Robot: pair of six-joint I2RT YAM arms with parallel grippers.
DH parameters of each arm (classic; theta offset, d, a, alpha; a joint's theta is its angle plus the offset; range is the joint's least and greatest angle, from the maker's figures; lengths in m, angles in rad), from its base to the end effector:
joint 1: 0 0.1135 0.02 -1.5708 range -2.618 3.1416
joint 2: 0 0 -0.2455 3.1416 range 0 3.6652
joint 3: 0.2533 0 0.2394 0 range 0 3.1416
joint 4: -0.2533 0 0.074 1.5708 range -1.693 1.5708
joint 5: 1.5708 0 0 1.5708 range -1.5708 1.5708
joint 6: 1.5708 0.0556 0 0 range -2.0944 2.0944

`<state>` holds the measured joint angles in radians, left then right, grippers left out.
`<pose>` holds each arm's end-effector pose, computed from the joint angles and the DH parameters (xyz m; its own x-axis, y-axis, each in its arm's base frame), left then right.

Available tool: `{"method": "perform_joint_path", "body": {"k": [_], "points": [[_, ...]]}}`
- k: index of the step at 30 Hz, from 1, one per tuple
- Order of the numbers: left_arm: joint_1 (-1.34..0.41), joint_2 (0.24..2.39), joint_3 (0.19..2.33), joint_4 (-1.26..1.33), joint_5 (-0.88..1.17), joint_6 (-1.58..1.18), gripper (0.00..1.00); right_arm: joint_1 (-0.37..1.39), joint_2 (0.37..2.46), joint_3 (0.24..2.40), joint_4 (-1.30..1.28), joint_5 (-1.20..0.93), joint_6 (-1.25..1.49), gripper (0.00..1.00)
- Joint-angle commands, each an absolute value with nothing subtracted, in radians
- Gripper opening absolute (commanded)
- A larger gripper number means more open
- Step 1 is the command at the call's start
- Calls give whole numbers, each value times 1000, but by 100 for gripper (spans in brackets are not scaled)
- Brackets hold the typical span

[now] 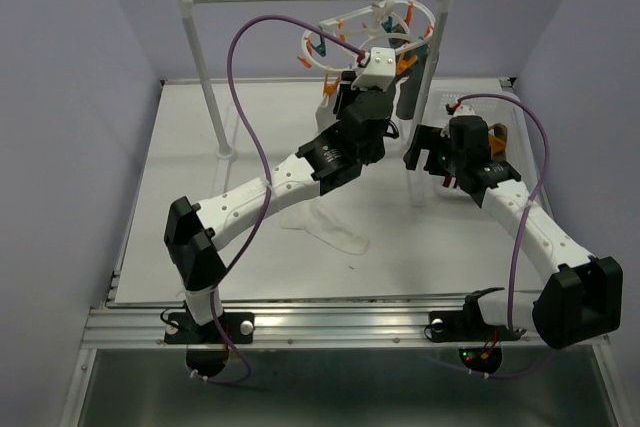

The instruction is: Clip the socks to the hanger

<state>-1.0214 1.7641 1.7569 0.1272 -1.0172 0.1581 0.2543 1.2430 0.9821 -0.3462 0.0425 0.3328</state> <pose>0.2502 -0.3180 0.4251 0.0629 0.0558 -0.9965 -0.0025 0.9984 0.0558 0.2781 0.0698 0.2702 -0.5929 0.1831 -0.7842 -0.0252 0.9691 0.2454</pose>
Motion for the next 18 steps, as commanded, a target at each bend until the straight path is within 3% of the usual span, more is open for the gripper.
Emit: {"method": "perform_joint_path", "body": {"k": [1, 4, 6, 9, 18], "points": [[-1028, 1735, 1830, 133, -1016, 126, 32, 249, 1213, 986, -299, 18, 321, 100], [-1028, 1733, 1836, 124, -1008, 115, 25, 249, 1213, 985, -299, 9, 319, 100], [-1028, 1733, 1848, 109, -1005, 104, 12, 249, 1213, 985, -299, 9, 311, 100], [-1026, 1727, 1858, 89, -965, 74, 0, 249, 1209, 982, -298, -110, 253, 100], [-1020, 1707, 1853, 41, -901, -30, 0, 249, 1209, 931, -252, -393, 126, 100]]}}
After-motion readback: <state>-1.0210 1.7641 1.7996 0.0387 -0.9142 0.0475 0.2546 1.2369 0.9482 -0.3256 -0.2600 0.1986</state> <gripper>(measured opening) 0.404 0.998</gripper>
